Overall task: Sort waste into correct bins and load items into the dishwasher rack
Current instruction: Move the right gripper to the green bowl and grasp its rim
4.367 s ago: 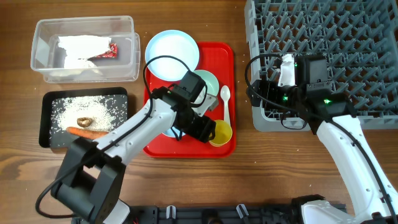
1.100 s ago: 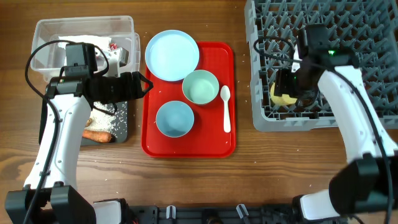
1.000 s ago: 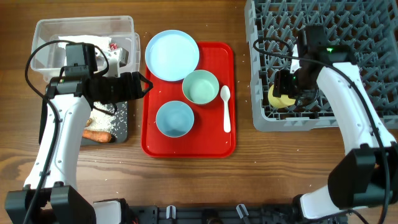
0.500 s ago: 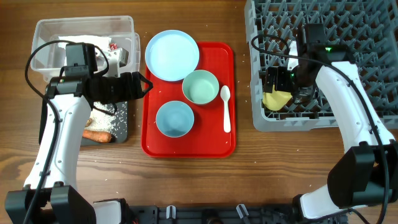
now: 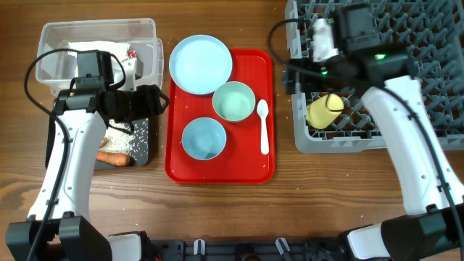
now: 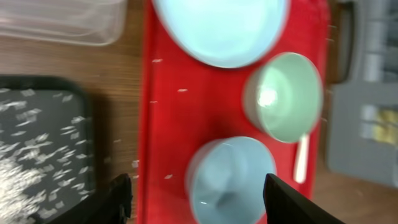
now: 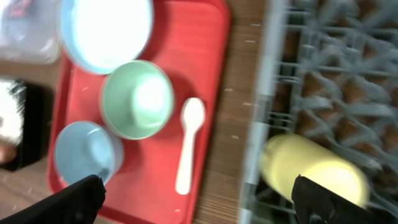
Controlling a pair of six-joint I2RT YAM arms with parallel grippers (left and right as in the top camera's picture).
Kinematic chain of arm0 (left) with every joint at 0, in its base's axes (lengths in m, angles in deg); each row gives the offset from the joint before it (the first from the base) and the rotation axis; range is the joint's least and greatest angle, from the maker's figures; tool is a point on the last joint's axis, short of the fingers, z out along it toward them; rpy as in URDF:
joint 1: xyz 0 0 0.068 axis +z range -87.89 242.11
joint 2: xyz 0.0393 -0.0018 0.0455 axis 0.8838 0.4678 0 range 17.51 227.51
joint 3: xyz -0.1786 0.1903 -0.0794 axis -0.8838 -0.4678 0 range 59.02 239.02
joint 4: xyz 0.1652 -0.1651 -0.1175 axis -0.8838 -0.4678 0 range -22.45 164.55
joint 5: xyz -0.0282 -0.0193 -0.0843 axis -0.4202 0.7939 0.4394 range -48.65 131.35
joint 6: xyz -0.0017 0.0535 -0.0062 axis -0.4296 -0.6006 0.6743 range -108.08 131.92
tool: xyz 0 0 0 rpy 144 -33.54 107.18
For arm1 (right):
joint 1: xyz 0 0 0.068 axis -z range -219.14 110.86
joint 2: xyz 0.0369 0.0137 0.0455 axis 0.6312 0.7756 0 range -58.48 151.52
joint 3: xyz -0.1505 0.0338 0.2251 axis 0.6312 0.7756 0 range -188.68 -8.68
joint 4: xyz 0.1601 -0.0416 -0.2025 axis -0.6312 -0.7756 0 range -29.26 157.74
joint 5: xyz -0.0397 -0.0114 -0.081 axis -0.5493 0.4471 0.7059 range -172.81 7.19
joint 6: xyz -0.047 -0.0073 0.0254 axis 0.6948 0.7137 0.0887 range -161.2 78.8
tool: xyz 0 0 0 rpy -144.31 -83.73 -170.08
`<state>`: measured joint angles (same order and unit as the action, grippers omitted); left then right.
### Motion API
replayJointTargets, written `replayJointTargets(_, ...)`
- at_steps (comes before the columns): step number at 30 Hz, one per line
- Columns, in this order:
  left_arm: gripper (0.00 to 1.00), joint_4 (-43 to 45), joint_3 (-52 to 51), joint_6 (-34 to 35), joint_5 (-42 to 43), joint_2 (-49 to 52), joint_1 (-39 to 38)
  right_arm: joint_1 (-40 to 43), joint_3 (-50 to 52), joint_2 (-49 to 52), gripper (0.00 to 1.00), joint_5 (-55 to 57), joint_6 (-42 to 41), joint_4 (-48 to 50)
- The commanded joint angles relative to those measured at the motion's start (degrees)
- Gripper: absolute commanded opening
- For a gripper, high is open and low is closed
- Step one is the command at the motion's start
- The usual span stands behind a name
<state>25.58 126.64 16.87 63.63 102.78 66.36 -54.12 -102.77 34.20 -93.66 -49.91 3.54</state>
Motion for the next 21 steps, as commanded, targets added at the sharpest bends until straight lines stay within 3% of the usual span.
replayJointTargets(1,0.68,-0.11,0.55,6.69,-9.75,-0.22,0.11,-4.96,-0.68,1.46,0.99,-1.42,-0.92,3.19)
replayJointTargets(7,0.70,0.33,0.55,7.74,-13.86,-0.22,0.11,-8.66,-0.04,6.64,0.92,-0.20,-3.32,8.07)
replayJointTargets(9,0.81,0.50,0.55,7.74,-13.84,-0.22,0.11,-8.98,-0.02,11.54,0.89,-0.22,-3.30,9.20)
replayJointTargets(11,0.86,0.48,0.55,7.72,-13.86,-0.20,0.11,-9.22,-0.02,14.36,0.87,-0.22,-3.32,10.23)
replayJointTargets(18,0.89,0.72,0.55,10.75,-23.78,-0.22,1.90,-10.21,-0.02,26.88,0.77,-0.22,-0.28,14.51)
replayJointTargets(21,0.97,0.76,0.55,10.73,-25.66,-0.20,2.71,-10.21,-0.02,29.09,0.72,-0.20,1.09,15.85)
